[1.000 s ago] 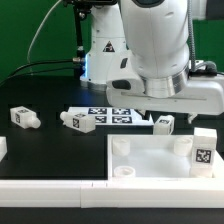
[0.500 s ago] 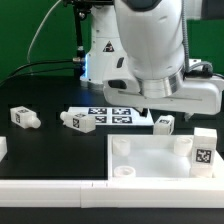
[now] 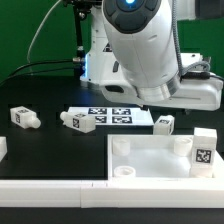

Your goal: Assemble square table

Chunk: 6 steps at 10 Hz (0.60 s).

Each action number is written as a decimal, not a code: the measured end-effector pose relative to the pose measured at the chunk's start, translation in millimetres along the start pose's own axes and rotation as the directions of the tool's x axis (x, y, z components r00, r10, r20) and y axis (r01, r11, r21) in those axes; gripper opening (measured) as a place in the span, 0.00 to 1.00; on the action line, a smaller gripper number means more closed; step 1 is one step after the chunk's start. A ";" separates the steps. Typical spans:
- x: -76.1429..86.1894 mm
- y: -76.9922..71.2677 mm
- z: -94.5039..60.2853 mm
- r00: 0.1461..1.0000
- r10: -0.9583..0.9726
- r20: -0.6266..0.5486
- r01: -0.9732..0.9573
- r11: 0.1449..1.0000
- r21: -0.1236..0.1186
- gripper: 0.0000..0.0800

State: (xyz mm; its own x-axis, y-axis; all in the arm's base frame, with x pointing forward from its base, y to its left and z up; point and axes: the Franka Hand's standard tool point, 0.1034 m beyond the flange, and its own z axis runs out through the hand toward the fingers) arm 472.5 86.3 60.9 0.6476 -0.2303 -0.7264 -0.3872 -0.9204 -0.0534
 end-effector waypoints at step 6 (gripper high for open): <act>17.0 15.0 43.8 0.989 0.127 0.080 -0.128 0.992 0.010 0.81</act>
Offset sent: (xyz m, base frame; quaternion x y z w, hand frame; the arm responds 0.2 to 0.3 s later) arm -0.0073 0.0125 -0.0222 0.0683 -0.0930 0.0322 0.9928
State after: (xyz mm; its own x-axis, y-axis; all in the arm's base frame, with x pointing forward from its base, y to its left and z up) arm 448.9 82.4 17.7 0.5383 -0.3191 -0.7800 -0.4734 -0.8802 0.0334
